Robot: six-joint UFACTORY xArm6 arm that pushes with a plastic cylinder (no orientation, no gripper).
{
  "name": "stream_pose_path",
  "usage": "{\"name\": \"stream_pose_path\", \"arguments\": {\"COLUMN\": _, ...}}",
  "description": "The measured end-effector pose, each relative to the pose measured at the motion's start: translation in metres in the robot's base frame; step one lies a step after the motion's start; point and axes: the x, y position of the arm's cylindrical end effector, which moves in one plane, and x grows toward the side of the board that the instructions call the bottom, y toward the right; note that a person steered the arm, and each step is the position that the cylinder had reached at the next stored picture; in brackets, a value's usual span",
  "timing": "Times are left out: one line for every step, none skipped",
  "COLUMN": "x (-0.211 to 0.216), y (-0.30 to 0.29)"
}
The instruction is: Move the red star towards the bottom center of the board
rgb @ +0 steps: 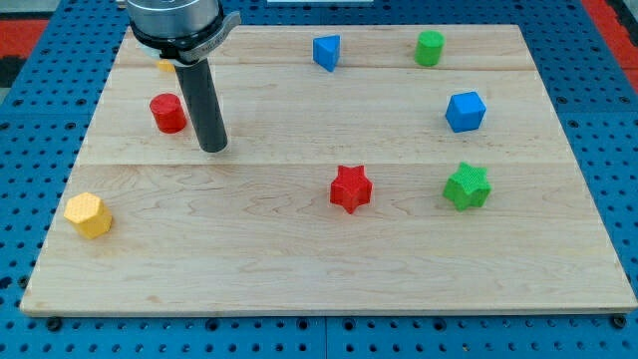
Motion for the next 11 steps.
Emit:
{"name": "stream_pose_path", "arguments": {"x": -0.001, "y": 0.039}}
{"name": "stream_pose_path", "arguments": {"x": 0.016, "y": 0.084}}
{"name": "stream_pose_path", "arguments": {"x": 0.013, "y": 0.106}}
{"name": "stream_pose_path", "arguments": {"x": 0.023, "y": 0.143}}
{"name": "stream_pose_path", "arguments": {"x": 0.047, "y": 0.180}}
{"name": "stream_pose_path", "arguments": {"x": 0.061, "y": 0.190}}
{"name": "stream_pose_path", "arguments": {"x": 0.070, "y": 0.190}}
{"name": "stream_pose_path", "arguments": {"x": 0.074, "y": 0.170}}
{"name": "stream_pose_path", "arguments": {"x": 0.080, "y": 0.135}}
{"name": "stream_pose_path", "arguments": {"x": 0.085, "y": 0.134}}
{"name": "stream_pose_path", "arguments": {"x": 0.088, "y": 0.134}}
